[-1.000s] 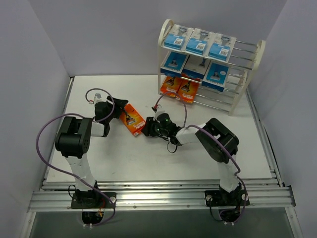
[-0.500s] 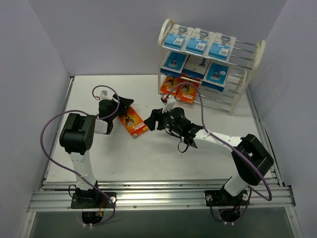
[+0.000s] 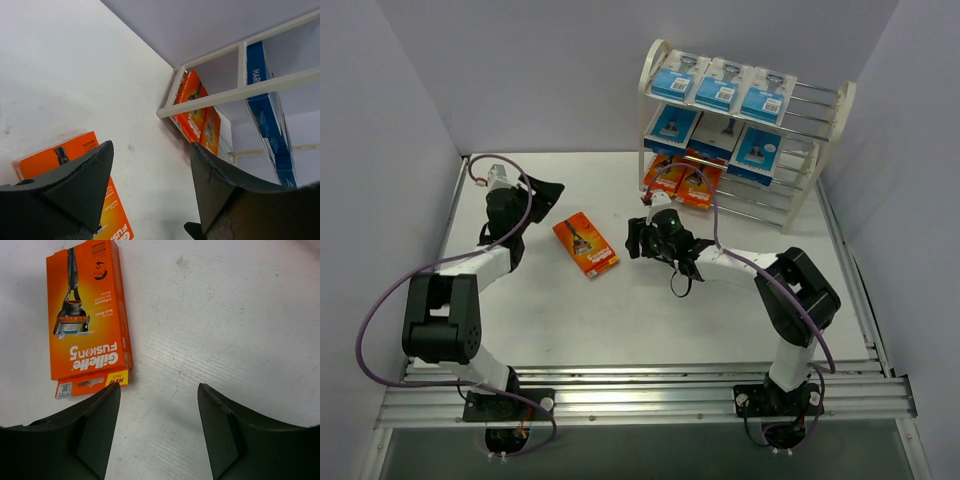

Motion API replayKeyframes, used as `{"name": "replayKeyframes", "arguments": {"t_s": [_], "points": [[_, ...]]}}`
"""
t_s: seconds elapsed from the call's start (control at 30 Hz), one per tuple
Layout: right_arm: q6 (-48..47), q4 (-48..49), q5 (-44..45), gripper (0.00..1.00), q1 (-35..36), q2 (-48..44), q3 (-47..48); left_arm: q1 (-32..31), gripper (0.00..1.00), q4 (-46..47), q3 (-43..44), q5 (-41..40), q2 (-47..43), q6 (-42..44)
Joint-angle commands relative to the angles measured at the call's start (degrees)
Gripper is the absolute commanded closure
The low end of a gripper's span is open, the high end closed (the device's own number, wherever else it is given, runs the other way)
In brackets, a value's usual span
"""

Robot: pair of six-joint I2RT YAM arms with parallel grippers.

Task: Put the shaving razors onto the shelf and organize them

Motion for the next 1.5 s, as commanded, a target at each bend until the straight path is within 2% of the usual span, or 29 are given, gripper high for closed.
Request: {"name": "replayKeyframes", "arguments": {"t_s": [0.0,0.17,0.33,0.97,1.27,1.47], "points": [[-2.48,-1.4,4.33,0.41,0.04,2.3,3.93,0.58,0.29,-13.11,-0.69,-5.28,-4.36,5.14],[-2.83,-1.23,5.05,0.41,0.04,5.98,6.57,0.58,0.28,-17.07,-3.32,-9.95,-5.6,7.61],[-3.36,-1.4,5.67,0.41,0.13,9.07,8.94,1.11,0.28,-18.31,-1.66,-9.08,-0.77,7.7],[-4.86,-1.31,6.28,0.41,1.62,16.98,13.95,0.41,0.29,-4.25,5.1,-4.95,13.29,7.34],[-5.91,-0.17,4.61,0.41,4.7,16.98,13.52,-4.07,0.29,-2.48,10.99,-3.1,18.22,7.69],[-4.51,1.58,4.52,0.41,8.3,14.61,10.1,-7.06,0.29,1.37,11.09,-0.64,20.06,7.96]]}}
